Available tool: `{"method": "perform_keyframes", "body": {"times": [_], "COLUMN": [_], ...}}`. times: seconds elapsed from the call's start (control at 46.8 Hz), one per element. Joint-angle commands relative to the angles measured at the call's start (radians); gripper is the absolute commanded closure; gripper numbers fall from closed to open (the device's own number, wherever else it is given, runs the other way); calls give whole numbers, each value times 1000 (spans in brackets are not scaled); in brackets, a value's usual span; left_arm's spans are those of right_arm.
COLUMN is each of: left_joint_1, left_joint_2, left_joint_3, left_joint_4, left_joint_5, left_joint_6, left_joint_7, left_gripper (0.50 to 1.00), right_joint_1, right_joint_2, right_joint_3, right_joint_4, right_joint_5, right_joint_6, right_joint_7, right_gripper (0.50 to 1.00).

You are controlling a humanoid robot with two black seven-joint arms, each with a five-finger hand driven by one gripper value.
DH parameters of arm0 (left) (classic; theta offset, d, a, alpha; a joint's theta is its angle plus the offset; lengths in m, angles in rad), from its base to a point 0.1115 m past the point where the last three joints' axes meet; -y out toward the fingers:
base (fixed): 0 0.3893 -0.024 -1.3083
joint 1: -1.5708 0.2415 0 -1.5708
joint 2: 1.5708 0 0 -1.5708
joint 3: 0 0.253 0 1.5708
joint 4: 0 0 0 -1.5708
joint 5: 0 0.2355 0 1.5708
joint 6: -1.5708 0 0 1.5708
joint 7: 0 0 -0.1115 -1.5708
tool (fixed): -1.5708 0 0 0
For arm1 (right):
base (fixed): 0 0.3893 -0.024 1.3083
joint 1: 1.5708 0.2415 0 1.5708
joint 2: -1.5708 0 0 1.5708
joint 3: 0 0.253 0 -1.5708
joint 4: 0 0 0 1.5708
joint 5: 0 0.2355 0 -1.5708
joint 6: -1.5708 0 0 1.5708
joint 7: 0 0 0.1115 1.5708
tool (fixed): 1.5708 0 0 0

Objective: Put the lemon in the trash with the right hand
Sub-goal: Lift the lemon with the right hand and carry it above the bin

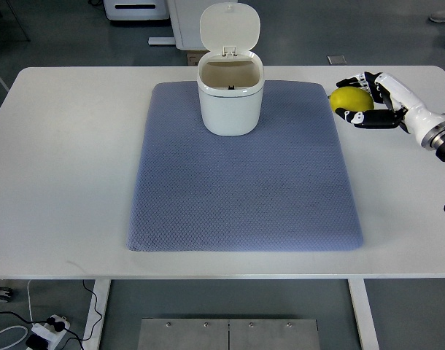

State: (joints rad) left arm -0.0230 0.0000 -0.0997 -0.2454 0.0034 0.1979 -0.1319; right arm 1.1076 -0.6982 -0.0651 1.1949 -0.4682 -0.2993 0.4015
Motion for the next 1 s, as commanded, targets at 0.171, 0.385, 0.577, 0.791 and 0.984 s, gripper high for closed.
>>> {"method": "perform_keyframes", "body": {"times": [0.171,0.385,0.577,0.791,0.984], "left_joint_1": [0,0,0,0,0], "left_joint_2": [0,0,0,0,0], "left_joint_3": [0,0,0,0,0], "left_joint_4": [0,0,0,0,0], "left_joint_5": [0,0,0,0,0], "left_joint_6": [0,0,0,0,0], "left_joint_7": [0,0,0,0,0], "left_gripper": [500,500,500,500,500], "right_joint_1": [66,138,156,193,216], "right_joint_2": [26,120,204,296,391], "right_joint_3": [-1,-4,-4,-10,-10], "right_joint_4": [0,-37,-84,-147,-230], "right_joint_5": [36,102,106,108,109], "right_joint_6": [0,2,2,5,31], "right_joint_7": [-21,-38,-62,-78,-93], "right_gripper": [948,934,923,911,908]}}
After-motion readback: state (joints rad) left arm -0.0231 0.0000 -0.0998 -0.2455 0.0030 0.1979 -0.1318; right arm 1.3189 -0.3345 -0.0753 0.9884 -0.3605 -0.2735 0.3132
